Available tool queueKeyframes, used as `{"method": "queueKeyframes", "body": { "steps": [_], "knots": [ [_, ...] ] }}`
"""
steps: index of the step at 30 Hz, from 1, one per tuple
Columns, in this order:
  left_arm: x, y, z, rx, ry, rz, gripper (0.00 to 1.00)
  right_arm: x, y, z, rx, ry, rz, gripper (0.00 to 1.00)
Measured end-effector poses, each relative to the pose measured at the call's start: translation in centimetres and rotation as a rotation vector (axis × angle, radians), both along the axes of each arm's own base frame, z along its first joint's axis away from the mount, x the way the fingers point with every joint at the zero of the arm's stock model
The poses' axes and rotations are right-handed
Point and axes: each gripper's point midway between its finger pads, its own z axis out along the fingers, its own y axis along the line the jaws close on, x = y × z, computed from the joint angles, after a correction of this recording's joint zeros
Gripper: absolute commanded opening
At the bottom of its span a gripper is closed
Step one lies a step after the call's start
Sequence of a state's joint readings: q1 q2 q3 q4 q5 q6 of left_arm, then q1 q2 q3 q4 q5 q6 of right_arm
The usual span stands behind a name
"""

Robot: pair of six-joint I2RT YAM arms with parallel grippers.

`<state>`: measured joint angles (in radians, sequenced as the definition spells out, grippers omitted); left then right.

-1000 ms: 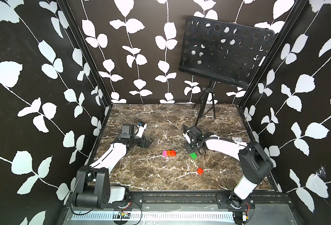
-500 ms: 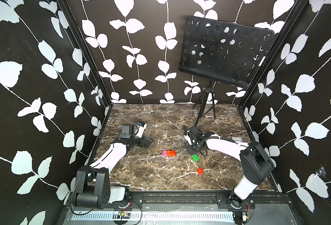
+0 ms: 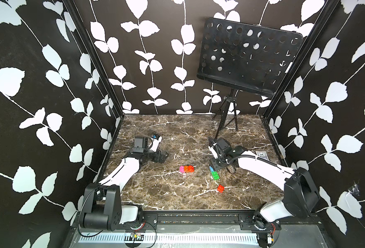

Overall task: Assemble the letter y with lego
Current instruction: Assemble the lego brick with the lego brick, then adjust the lego brick at the center of the board.

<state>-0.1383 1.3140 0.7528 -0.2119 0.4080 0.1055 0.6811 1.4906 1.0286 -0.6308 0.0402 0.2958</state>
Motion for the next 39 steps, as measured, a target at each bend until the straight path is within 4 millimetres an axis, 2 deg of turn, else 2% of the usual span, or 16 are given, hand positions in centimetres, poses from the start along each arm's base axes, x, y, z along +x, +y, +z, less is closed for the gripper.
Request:
{"method": "queueKeyframes", "body": {
  "steps": [4, 8, 14, 18, 21, 27, 34, 39],
  "knots": [
    [0.0, 0.0, 0.0, 0.000, 0.000, 0.000, 0.93, -2.5, -1.1, -2.5, -0.029, 0.078, -0.047, 0.59],
    [0.0, 0.0, 0.0, 0.000, 0.000, 0.000, 0.93, -4.2, -1.1, -3.7, -0.034, 0.119, -0.063, 0.60],
    [0.0, 0.0, 0.0, -0.001, 0.000, 0.001, 0.93, -4.0, -0.4, -4.1, -0.029, 0.119, -0.071, 0.59],
    [0.0, 0.0, 0.0, 0.000, 0.000, 0.001, 0.93, -3.7, -0.3, -5.3, -0.054, 0.137, -0.068, 0.56],
    [0.0, 0.0, 0.0, 0.000, 0.000, 0.001, 0.93, -3.7, -0.2, -6.1, -0.069, 0.151, -0.063, 0.49],
    [0.0, 0.0, 0.0, 0.000, 0.000, 0.001, 0.93, -3.4, 0.0, -6.0, -0.071, 0.140, -0.034, 0.37],
    [0.0, 0.0, 0.0, 0.001, 0.000, 0.001, 0.93, -2.3, 0.8, -4.6, -0.093, 0.090, 0.106, 0.32],
    [0.1, 0.2, 0.0, 0.001, 0.000, 0.006, 0.93, -0.9, 1.6, -3.5, -0.101, 0.051, 0.279, 0.32]
  ]
}}
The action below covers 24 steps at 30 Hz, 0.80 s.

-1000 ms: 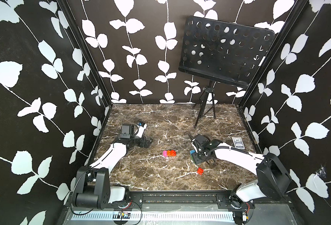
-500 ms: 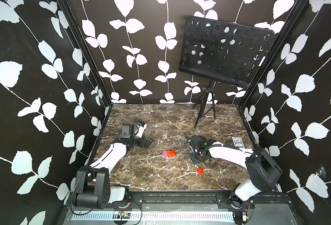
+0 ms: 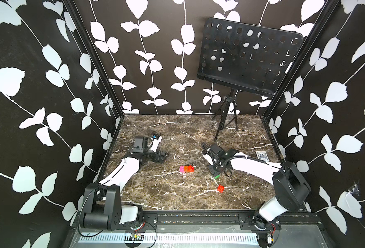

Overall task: Assemble the letter y with lego
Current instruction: Adjust the lego brick at the center of the board.

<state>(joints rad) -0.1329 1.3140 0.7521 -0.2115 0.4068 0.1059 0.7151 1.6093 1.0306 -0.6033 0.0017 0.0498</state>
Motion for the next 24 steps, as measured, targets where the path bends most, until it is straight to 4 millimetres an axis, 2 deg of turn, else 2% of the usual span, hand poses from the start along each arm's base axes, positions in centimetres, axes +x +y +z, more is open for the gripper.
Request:
{"method": "queueKeyframes", "body": {
  "steps": [5, 8, 13, 16, 21, 24],
  "knots": [
    [0.1, 0.4, 0.1, 0.000, -0.003, 0.012, 0.93, 0.8, -0.1, -0.3, -0.026, 0.029, 0.113, 0.34],
    [0.2, 0.6, 0.2, 0.000, -0.006, 0.019, 0.93, 1.2, -0.3, -0.1, -0.027, 0.031, 0.129, 0.39],
    [0.2, 0.8, 0.2, -0.001, -0.005, 0.023, 0.93, 0.6, -1.2, -0.2, -0.011, 0.070, 0.066, 0.52],
    [0.2, 0.7, 0.2, -0.001, -0.005, 0.023, 0.93, -0.5, -2.1, 0.1, 0.010, 0.083, -0.019, 0.52],
    [0.2, 0.6, 0.2, -0.007, -0.004, 0.019, 0.93, -2.5, -3.1, 2.1, 0.090, 0.082, -0.178, 0.54],
    [0.2, 0.5, 0.2, -0.014, -0.001, 0.017, 0.93, -4.5, -3.6, 2.1, 0.113, 0.102, -0.248, 0.57]
  ]
}}
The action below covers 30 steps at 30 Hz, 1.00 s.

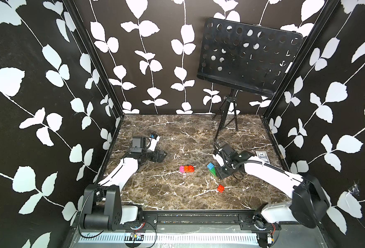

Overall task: Assemble the letter y with lego
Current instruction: Adjust the lego brick at the center of the board, then pick up the lego brick from the center of the board.

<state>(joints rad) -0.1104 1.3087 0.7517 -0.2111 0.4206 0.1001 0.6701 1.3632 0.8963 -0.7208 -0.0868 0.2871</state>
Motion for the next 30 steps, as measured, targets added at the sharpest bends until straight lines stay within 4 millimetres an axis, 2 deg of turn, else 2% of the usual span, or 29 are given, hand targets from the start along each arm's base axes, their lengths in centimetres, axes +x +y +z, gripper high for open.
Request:
{"method": "queueKeyframes", "body": {
  "steps": [3, 6, 13, 16, 22, 30],
  "knots": [
    [0.0, -0.1, 0.0, -0.006, 0.001, -0.002, 0.93, -2.1, -0.2, -1.0, -0.014, 0.044, -0.020, 0.59],
    [-0.1, -0.1, 0.1, -0.009, 0.002, -0.004, 0.93, -3.3, -0.3, -2.1, -0.034, 0.082, -0.031, 0.61],
    [-0.1, -0.1, 0.0, -0.009, 0.002, -0.004, 0.93, -3.7, 0.1, -3.8, -0.072, 0.129, -0.039, 0.62],
    [-0.1, -0.1, 0.0, -0.009, 0.003, -0.004, 0.93, -4.2, 0.3, -4.7, -0.096, 0.154, -0.024, 0.58],
    [-0.1, -0.1, 0.0, -0.009, 0.003, -0.004, 0.93, -5.0, 0.9, -4.8, -0.102, 0.161, -0.005, 0.45],
    [-0.1, -0.1, -0.1, -0.008, 0.004, -0.004, 0.93, -5.4, 0.7, -4.9, -0.117, 0.170, -0.013, 0.42]
  ]
}}
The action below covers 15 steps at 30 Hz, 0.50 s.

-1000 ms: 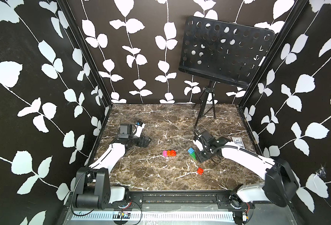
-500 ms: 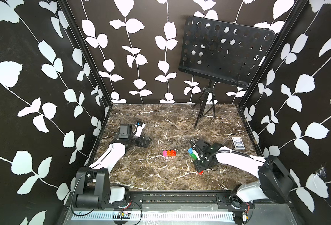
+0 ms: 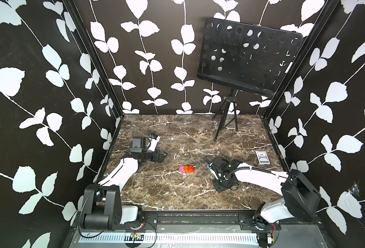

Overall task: Assemble the letter y with lego
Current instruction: Pick up the lego brick from the center of the board.

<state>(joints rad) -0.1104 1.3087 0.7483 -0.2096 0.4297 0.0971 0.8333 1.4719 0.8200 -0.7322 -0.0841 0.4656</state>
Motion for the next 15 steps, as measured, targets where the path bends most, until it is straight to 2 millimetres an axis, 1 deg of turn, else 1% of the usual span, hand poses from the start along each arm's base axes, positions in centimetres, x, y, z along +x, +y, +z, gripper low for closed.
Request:
{"method": "queueKeyframes", "body": {
  "steps": [2, 5, 15],
  "knots": [
    [-0.02, 0.00, -0.04, 0.000, 0.001, 0.000, 0.93, -0.16, -0.07, -0.03, -0.006, 0.004, 0.001, 0.44],
    [-0.02, 0.00, -0.04, 0.000, 0.001, 0.000, 0.93, -0.34, -0.14, -0.16, -0.013, 0.010, -0.002, 0.44],
    [-0.03, 0.00, -0.06, 0.000, 0.001, 0.000, 0.93, -0.48, -0.31, -0.70, -0.035, 0.023, -0.013, 0.31]
  ]
}}
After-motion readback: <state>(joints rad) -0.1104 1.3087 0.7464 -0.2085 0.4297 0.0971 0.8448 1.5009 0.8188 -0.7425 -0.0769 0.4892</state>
